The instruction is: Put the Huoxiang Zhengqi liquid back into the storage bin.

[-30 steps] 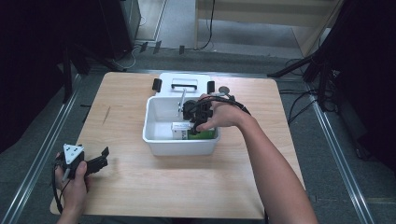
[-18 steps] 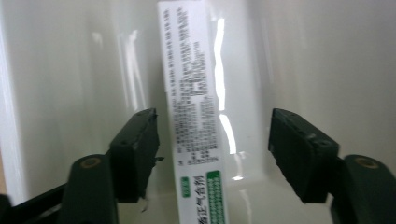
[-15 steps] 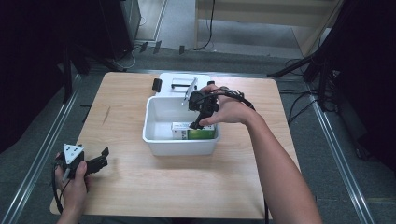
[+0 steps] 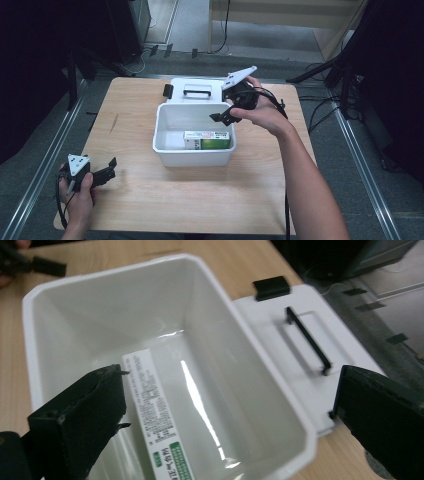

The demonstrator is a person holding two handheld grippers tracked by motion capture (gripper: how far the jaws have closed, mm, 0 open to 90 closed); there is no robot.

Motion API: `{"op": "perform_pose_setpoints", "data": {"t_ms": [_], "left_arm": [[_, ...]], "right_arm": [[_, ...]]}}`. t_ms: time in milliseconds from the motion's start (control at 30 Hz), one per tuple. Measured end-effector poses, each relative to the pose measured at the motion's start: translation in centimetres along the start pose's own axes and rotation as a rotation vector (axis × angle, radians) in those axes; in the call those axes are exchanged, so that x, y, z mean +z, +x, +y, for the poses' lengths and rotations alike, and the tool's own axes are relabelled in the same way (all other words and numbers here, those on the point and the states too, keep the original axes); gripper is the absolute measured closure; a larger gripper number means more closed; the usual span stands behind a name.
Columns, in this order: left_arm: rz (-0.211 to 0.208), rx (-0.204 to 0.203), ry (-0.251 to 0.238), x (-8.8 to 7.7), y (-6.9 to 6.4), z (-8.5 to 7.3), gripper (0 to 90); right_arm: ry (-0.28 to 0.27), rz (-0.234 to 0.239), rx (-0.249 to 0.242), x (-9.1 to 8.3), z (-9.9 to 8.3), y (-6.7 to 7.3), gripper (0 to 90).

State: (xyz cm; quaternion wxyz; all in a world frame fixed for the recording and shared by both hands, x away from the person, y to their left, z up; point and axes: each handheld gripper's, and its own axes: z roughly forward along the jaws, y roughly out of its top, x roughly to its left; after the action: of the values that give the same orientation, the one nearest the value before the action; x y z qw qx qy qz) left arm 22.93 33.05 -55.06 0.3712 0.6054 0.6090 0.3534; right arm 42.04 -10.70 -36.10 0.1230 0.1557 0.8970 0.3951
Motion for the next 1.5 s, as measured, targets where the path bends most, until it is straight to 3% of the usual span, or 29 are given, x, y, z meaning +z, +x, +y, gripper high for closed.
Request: {"op": "perform_pose_setpoints", "data": {"t_ms": [100, 200, 267, 433, 567, 767, 900, 933, 1033, 1067, 1133, 1167, 1200, 1300, 1367, 1400, 1433, 1500], "left_arm": [[0.002, 0.0, -0.002, 0.0, 0.0, 0.0, 5.2], [0.002, -0.001, -0.002, 0.0, 0.0, 0.0, 5.2], [0.003, 0.0, -0.002, 0.0, 0.0, 0.0, 5.3], [0.005, 0.003, 0.001, 0.0, 0.0, 0.0, 5.3], [0.007, 0.003, 0.001, 0.0, -0.1, 0.0, 5.3], [0.01, 0.005, -0.002, 0.0, -0.1, 0.0, 5.3], [0.012, 0.009, 0.0, 0.0, -0.1, 0.0, 5.5], [0.012, 0.009, -0.002, 0.0, -0.1, 0.0, 5.5], [0.014, 0.009, -0.003, 0.0, -0.1, 0.0, 5.5], [0.014, 0.009, -0.003, 0.0, -0.1, 0.0, 5.5], [0.014, 0.009, -0.003, 0.0, -0.1, 0.0, 5.5], [0.014, 0.009, -0.001, 0.0, -0.1, 0.0, 5.5], [0.014, 0.009, -0.001, 0.0, -0.1, 0.0, 5.5], [0.017, 0.009, -0.002, 0.0, -0.1, 0.0, 5.5], [0.017, 0.01, -0.003, 0.0, -0.1, 0.0, 5.5], [0.018, 0.01, -0.002, -0.1, -0.2, 0.0, 5.6], [0.018, 0.01, -0.002, -0.1, -0.2, 0.0, 5.6], [0.02, 0.011, -0.003, -0.1, -0.2, 0.0, 5.6]], "right_arm": [[-0.044, -0.056, 0.039, -1.1, -0.9, -0.4, 0.0], [-0.065, -0.078, 0.051, -1.6, -1.6, -0.4, 0.0], [-0.084, -0.121, 0.059, -2.1, -2.5, -0.4, 0.0], [-0.144, -0.18, 0.113, -3.2, -4.6, -0.3, 0.0], [-0.193, -0.267, 0.167, -4.2, -7.0, -0.1, 0.0], [-0.237, -0.319, 0.219, -5.2, -9.3, 0.4, 0.0], [-0.27, -0.383, 0.272, -6.0, -11.3, 0.7, 0.0], [-0.285, -0.421, 0.295, -6.3, -12.4, 0.9, 0.0], [-0.308, -0.453, 0.323, -6.7, -13.4, 1.2, 0.0], [-0.326, -0.495, 0.346, -7.0, -14.4, 1.5, 0.0], [-0.334, -0.513, 0.365, -7.1, -14.9, 1.7, 0.0], [-0.332, -0.559, 0.379, -7.2, -16.0, 2.3, 0.0], [-0.332, -0.559, 0.379, -7.2, -16.0, 2.3, 0.0], [-0.355, -0.638, 0.415, -7.8, -18.1, 3.3, 0.0], [-0.366, -0.641, 0.431, -7.9, -18.6, 3.4, 0.0], [-0.381, -0.672, 0.457, -8.3, -19.7, 3.7, 0.0], [-0.381, -0.672, 0.457, -8.3, -19.7, 3.7, 0.0], [-0.402, -0.698, 0.516, -8.8, -21.4, 4.1, 0.0]]}}
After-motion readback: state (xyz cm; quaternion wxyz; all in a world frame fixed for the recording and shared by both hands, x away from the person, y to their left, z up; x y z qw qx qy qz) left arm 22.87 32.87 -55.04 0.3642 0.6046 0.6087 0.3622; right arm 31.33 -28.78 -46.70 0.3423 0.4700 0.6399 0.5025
